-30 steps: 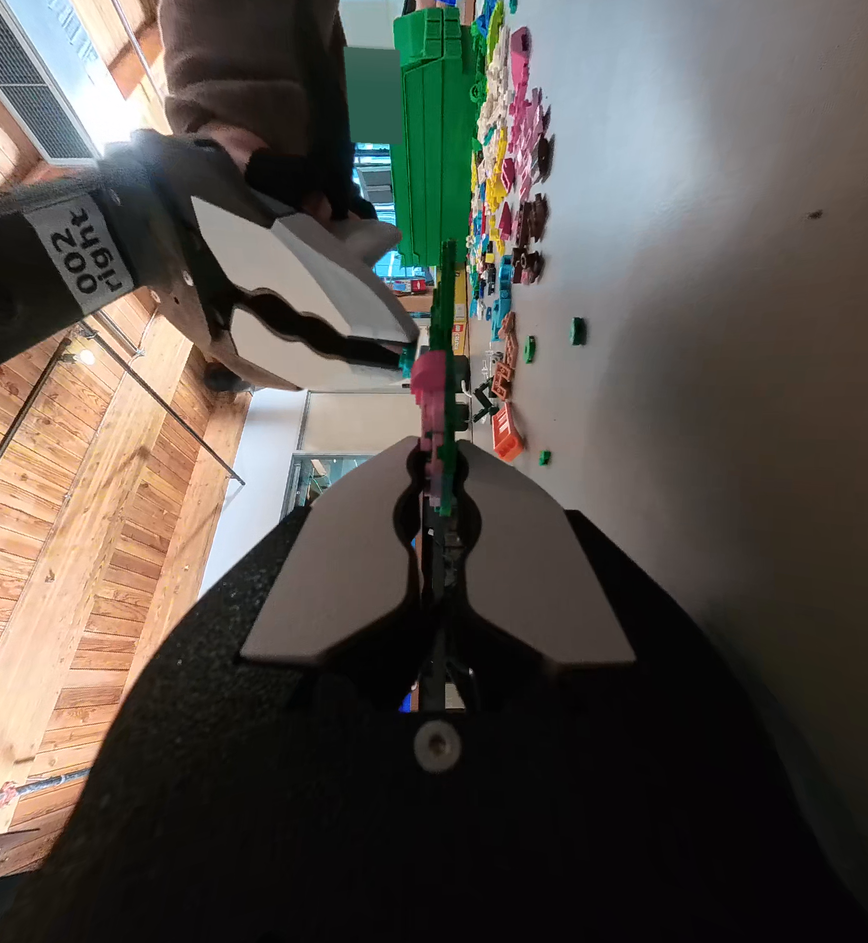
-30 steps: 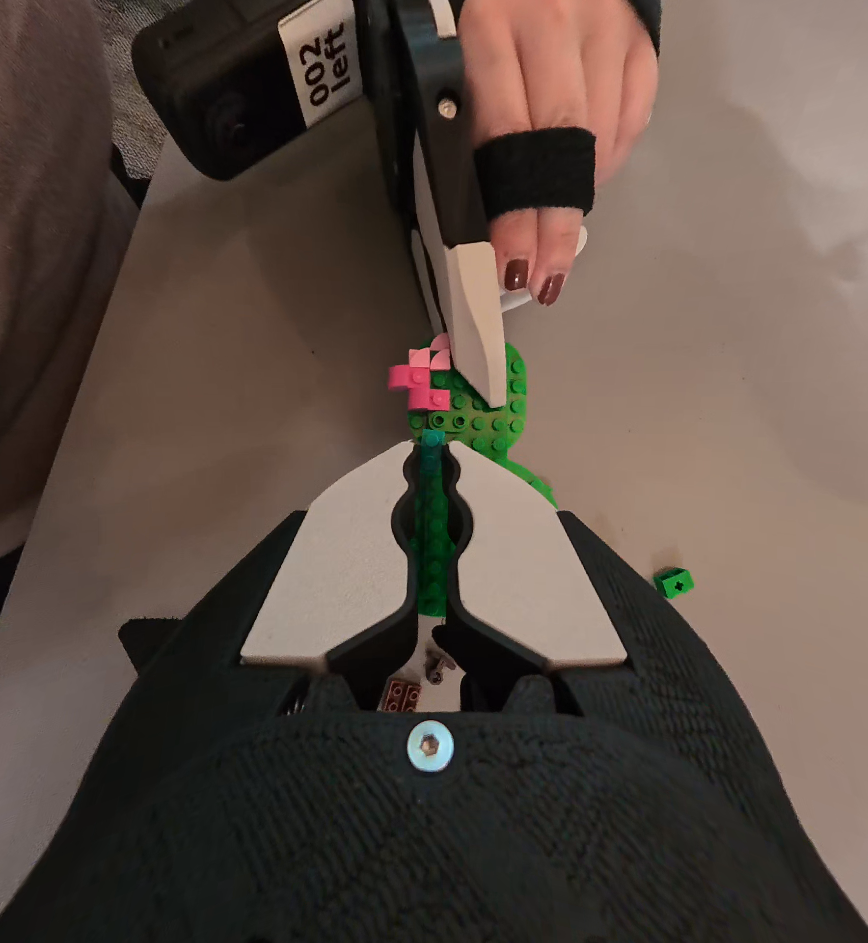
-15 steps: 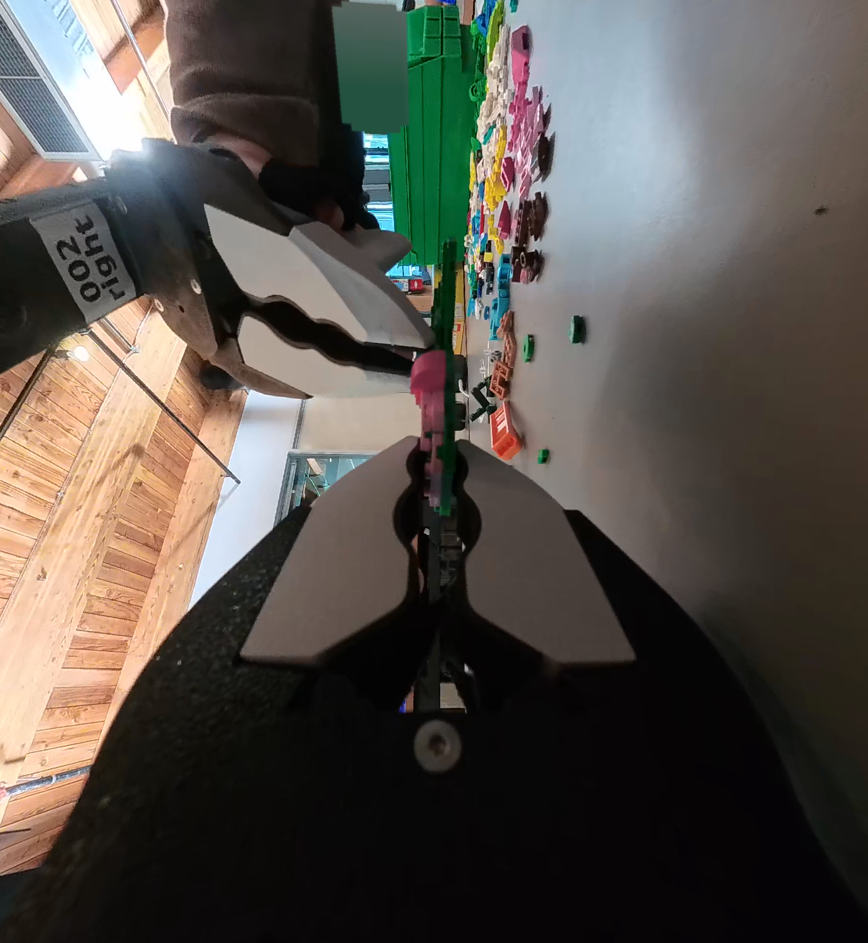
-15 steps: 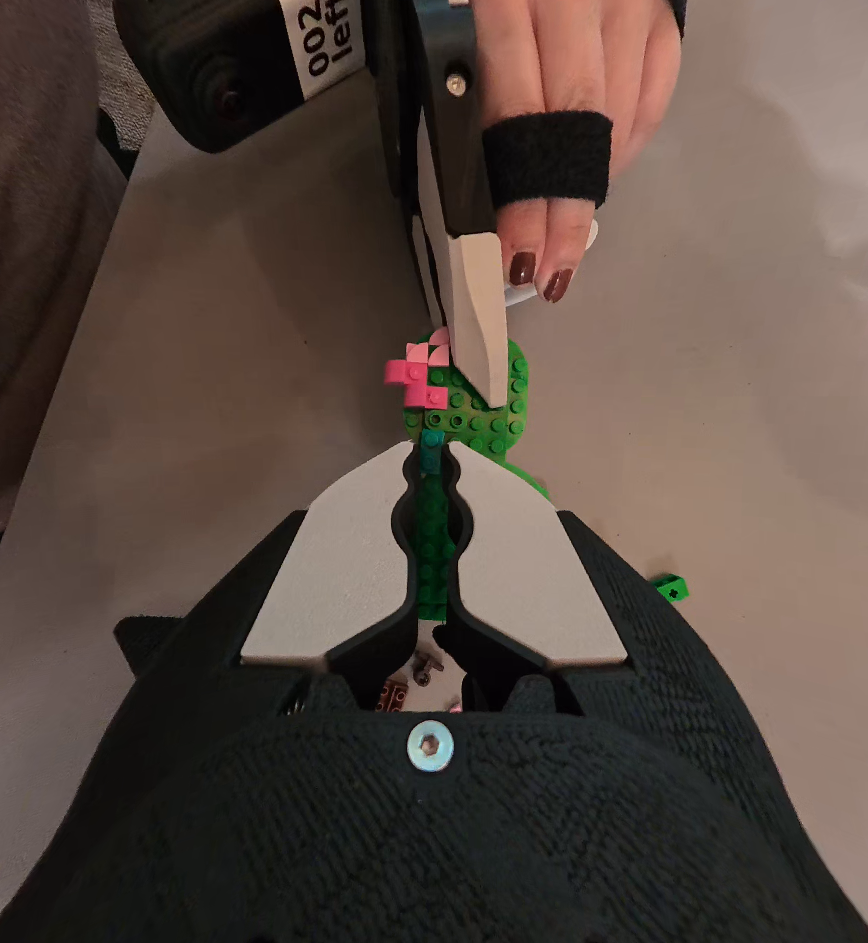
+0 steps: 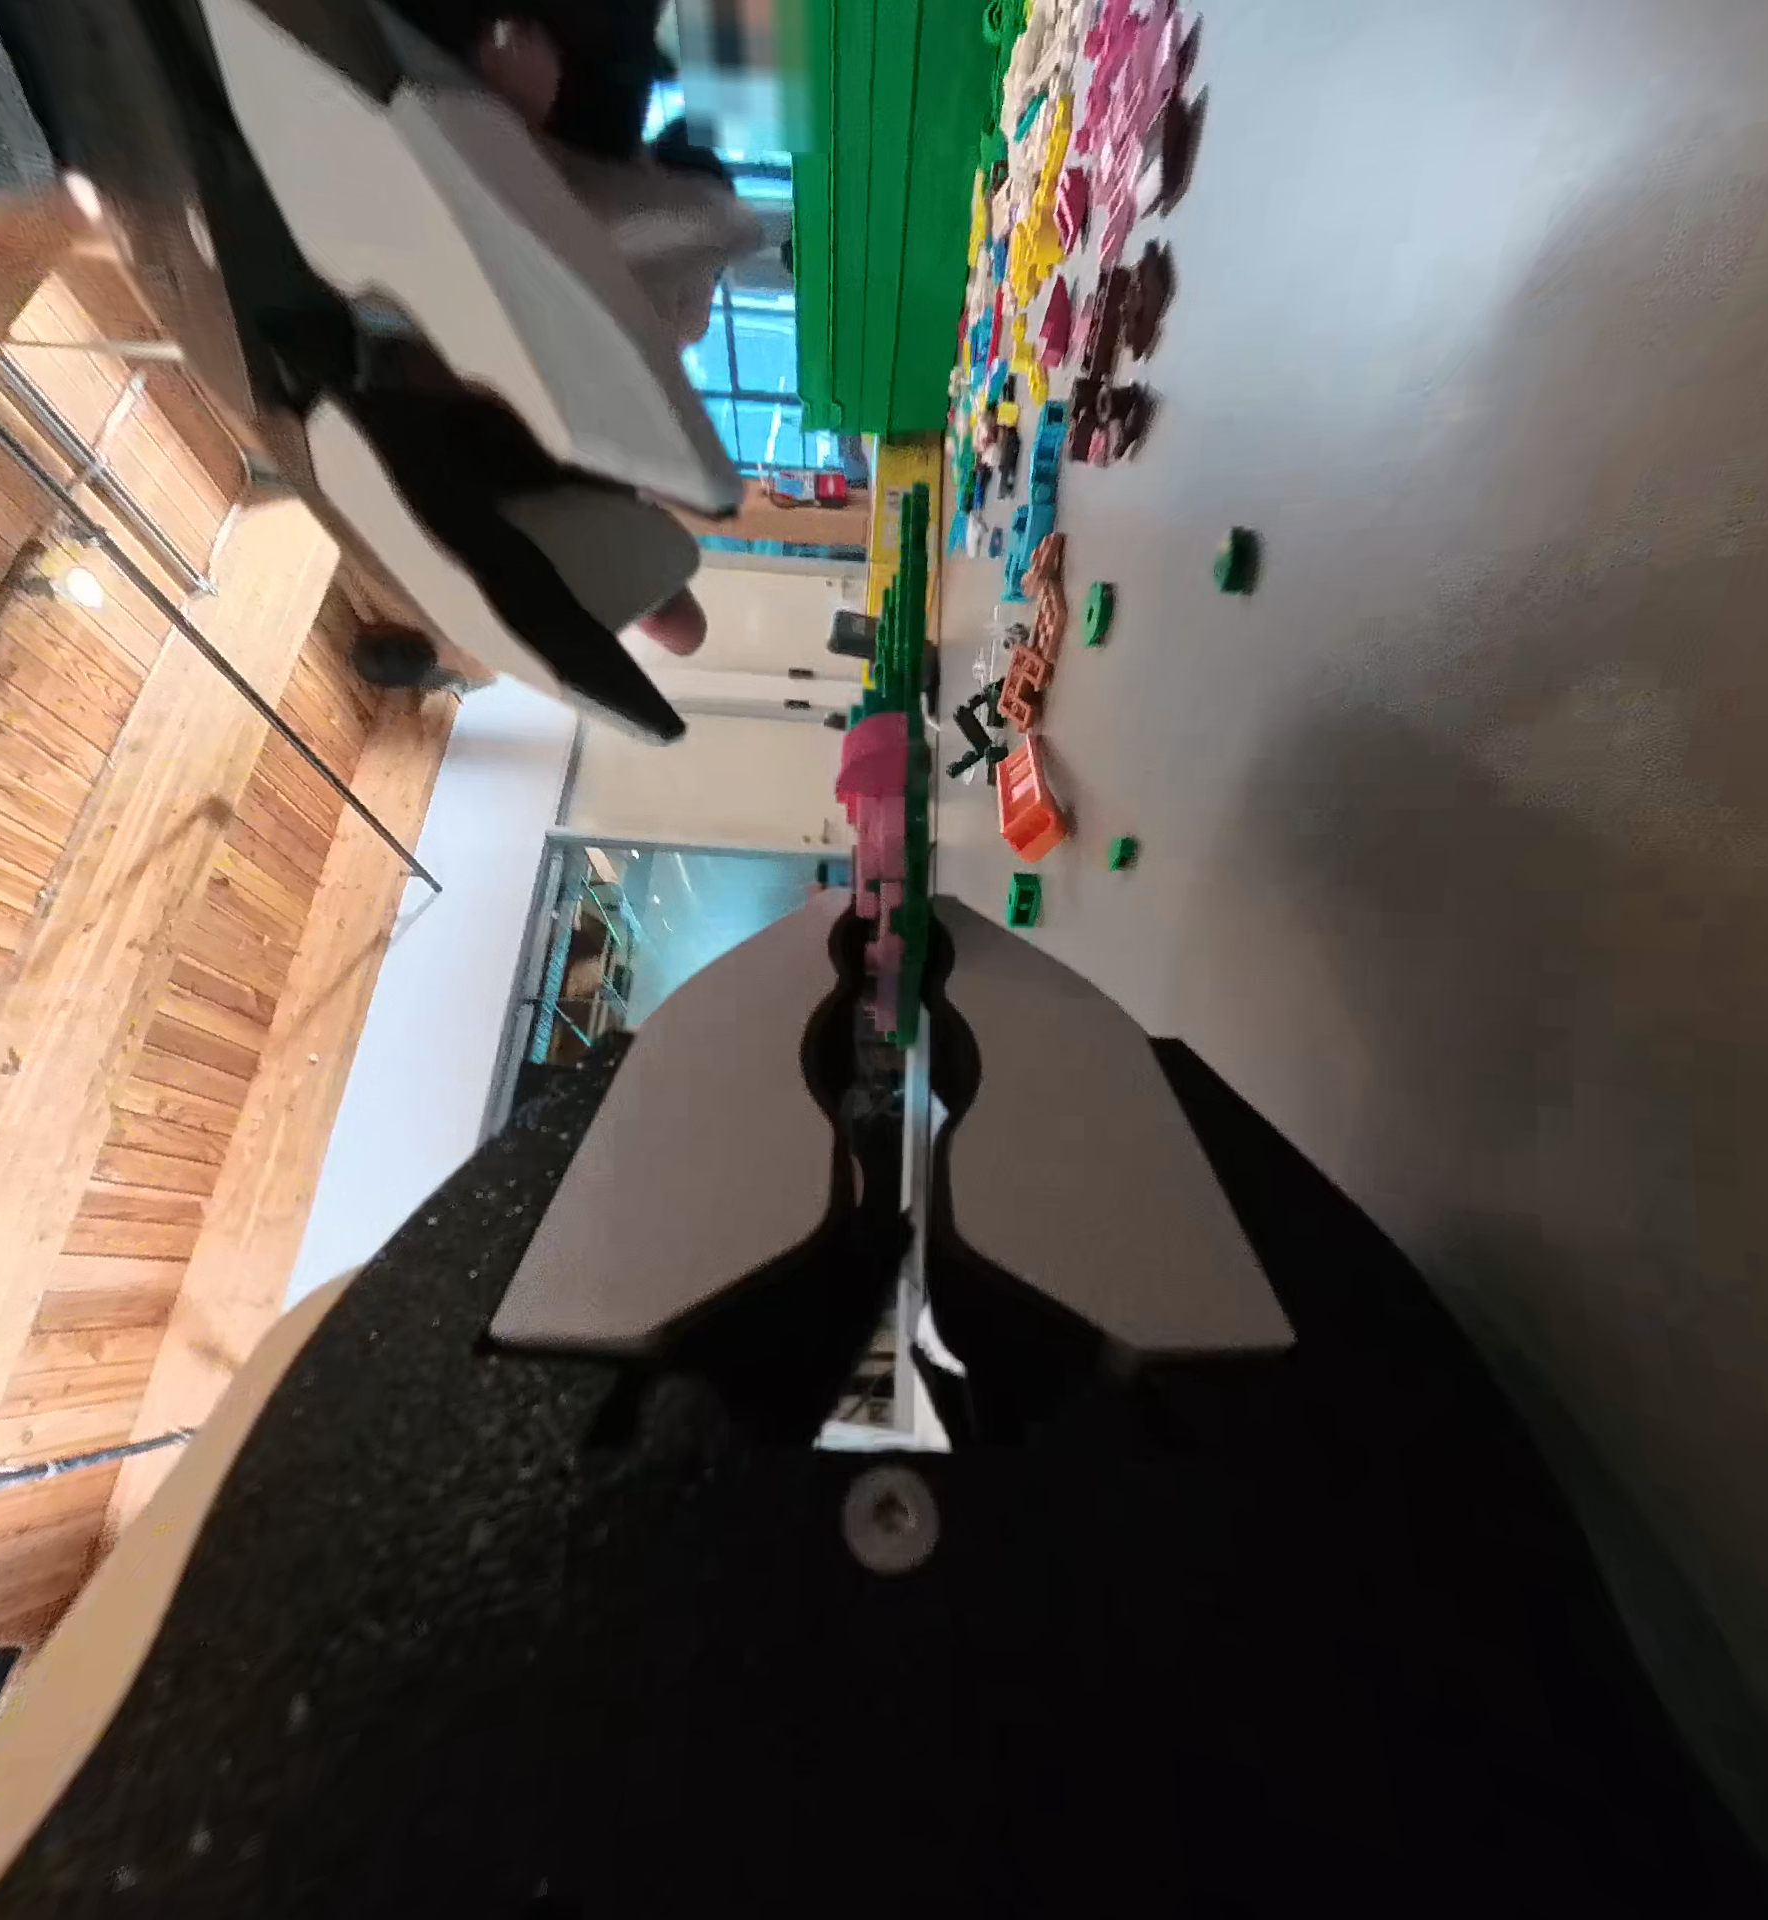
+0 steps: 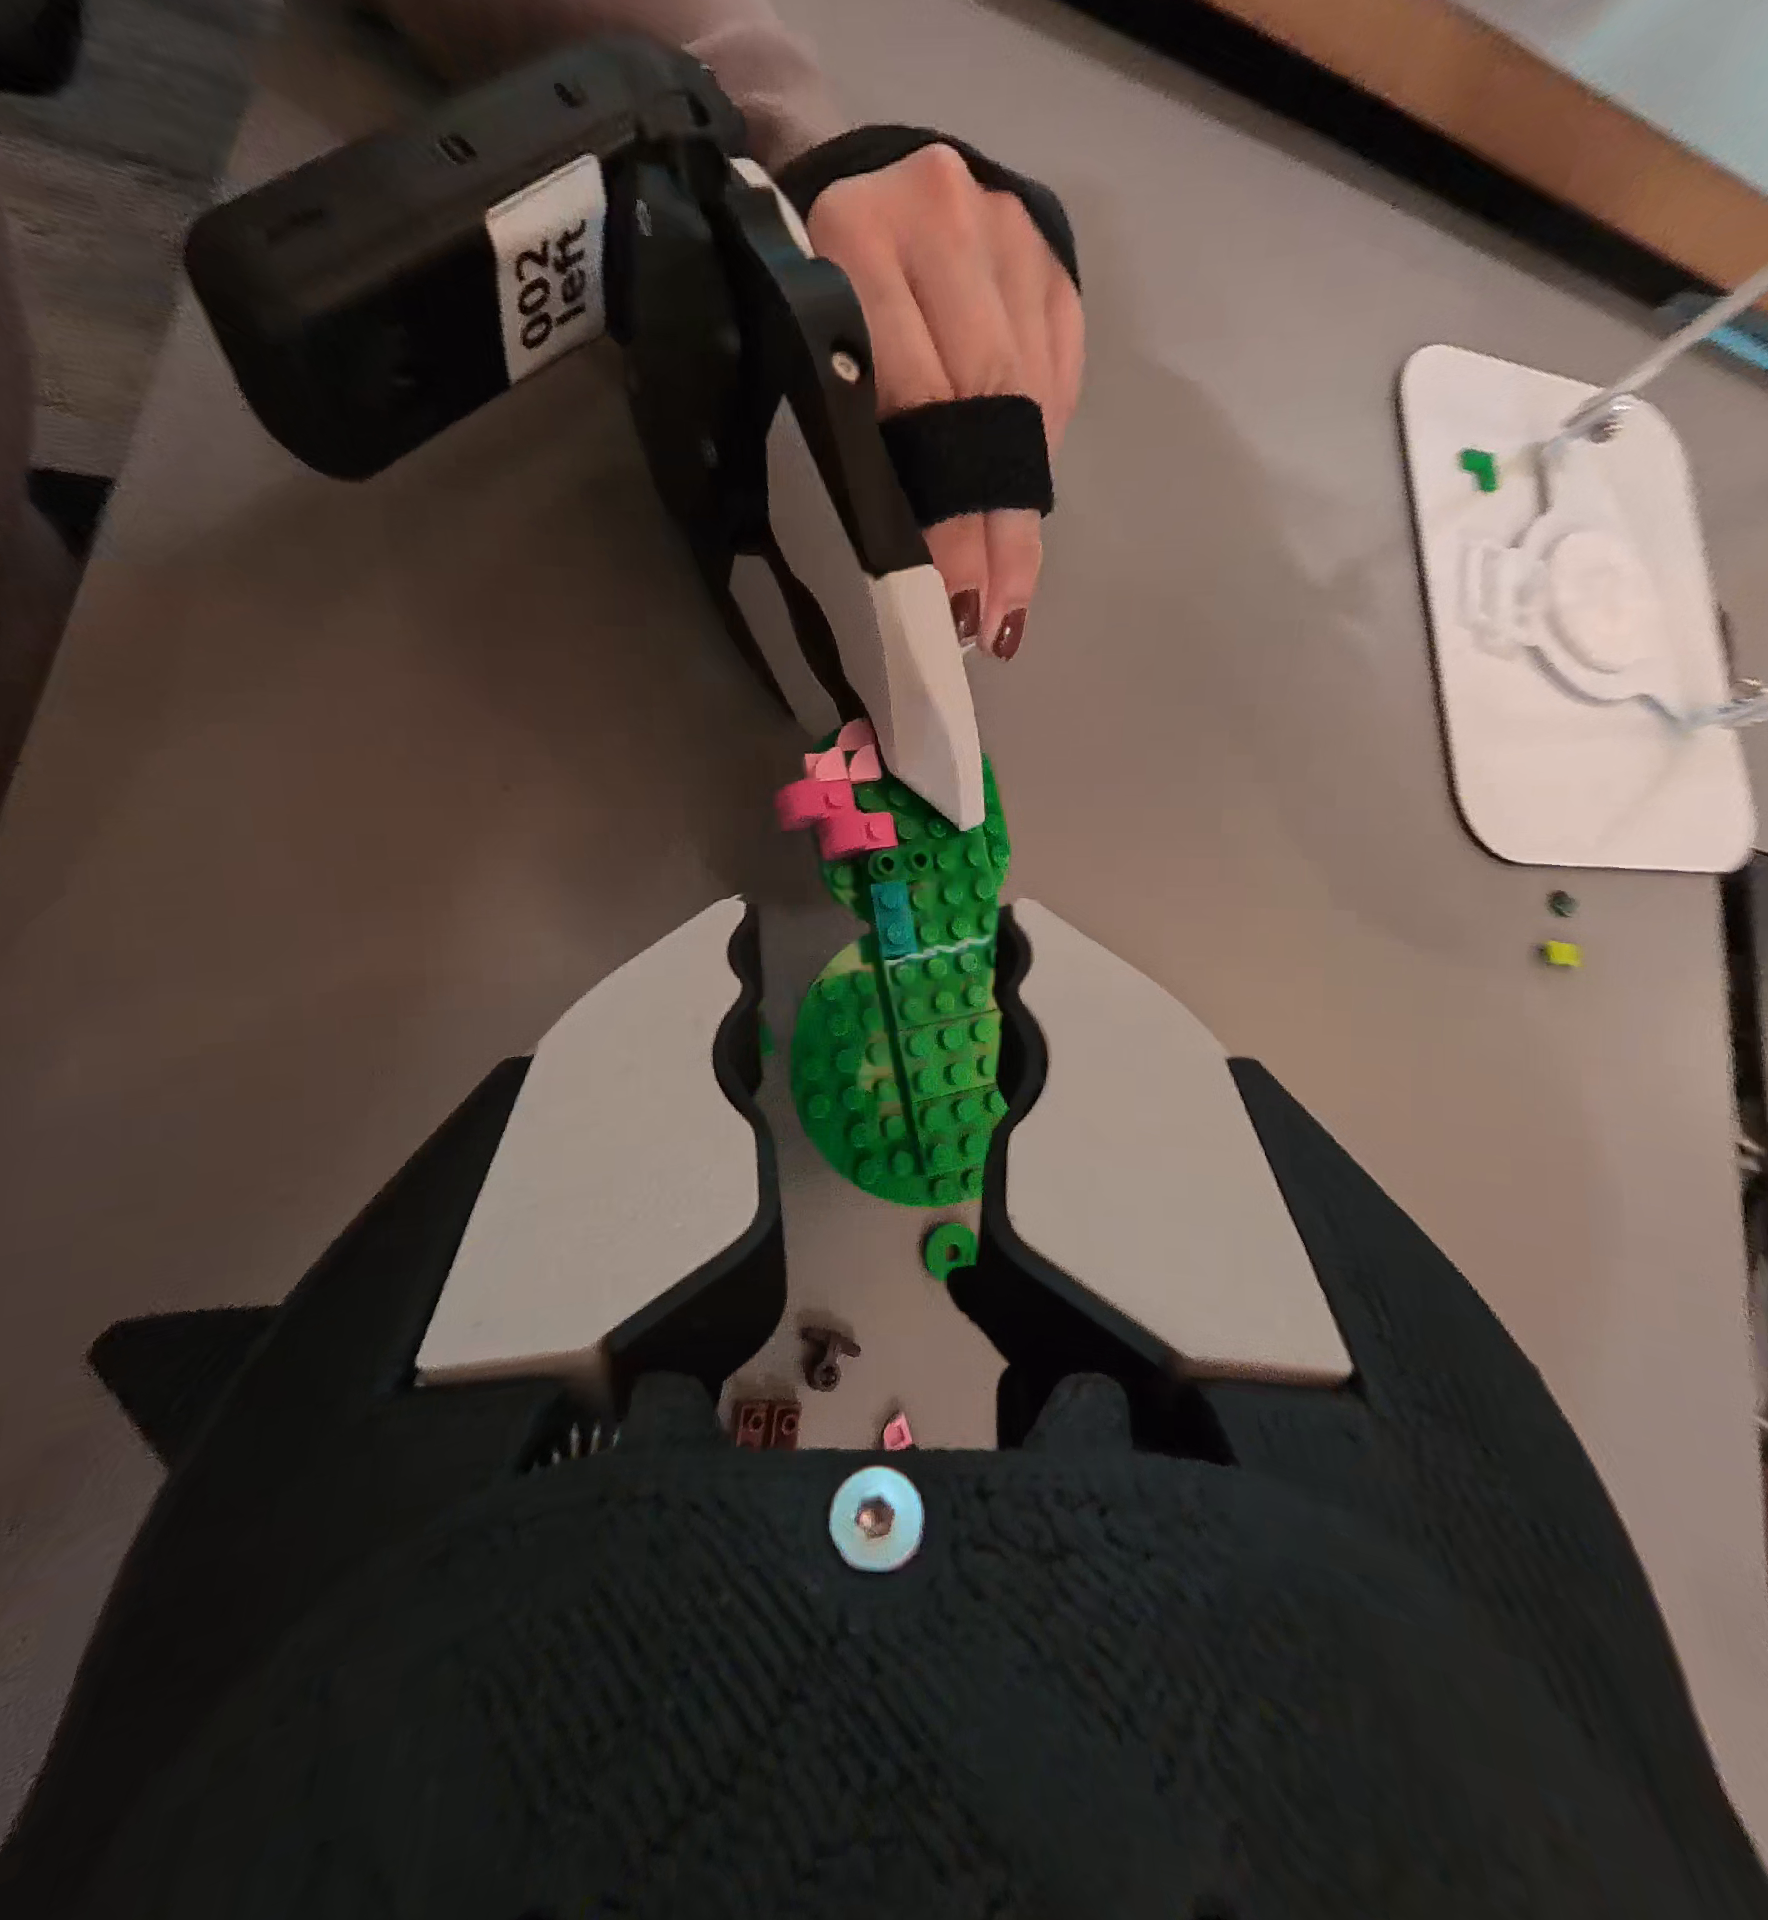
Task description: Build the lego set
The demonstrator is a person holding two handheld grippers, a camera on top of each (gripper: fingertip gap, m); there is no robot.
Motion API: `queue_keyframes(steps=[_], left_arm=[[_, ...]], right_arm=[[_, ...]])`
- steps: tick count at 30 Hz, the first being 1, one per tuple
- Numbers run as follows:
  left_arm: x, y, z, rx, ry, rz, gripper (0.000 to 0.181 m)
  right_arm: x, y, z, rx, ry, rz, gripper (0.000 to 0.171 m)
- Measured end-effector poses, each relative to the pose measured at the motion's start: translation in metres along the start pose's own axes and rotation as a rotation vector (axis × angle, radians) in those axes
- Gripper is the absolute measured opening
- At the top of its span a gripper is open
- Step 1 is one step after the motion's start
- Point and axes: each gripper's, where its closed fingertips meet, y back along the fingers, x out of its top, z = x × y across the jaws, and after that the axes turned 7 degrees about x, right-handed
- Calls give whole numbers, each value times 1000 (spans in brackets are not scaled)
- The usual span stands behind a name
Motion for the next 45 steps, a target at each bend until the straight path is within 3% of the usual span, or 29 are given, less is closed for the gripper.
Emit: queue_keyframes(steps=[5, 11, 16, 24, 36, 45], left_arm=[[-12, -1, -4, 7, 52, -52, 8], [-15, -2, -3, 7, 37, -67, 8], [-17, -2, -2, 5, 27, -76, 8], [-17, -2, -2, 3, 32, -80, 8], [-18, -2, -1, 0, 26, -90, 8], [-16, -2, 1, -6, 27, -86, 8]], right_arm=[[-10, -7, -1, -208, 138, -43, 49], [-15, -17, 6, -490, 527, -165, 48], [-17, -33, 6, -602, 667, -186, 47], [-21, -38, 1, -658, 688, -180, 47], [-22, -33, 11, -788, 669, -213, 28], [-19, -33, 23, -872, 692, -286, 30]])
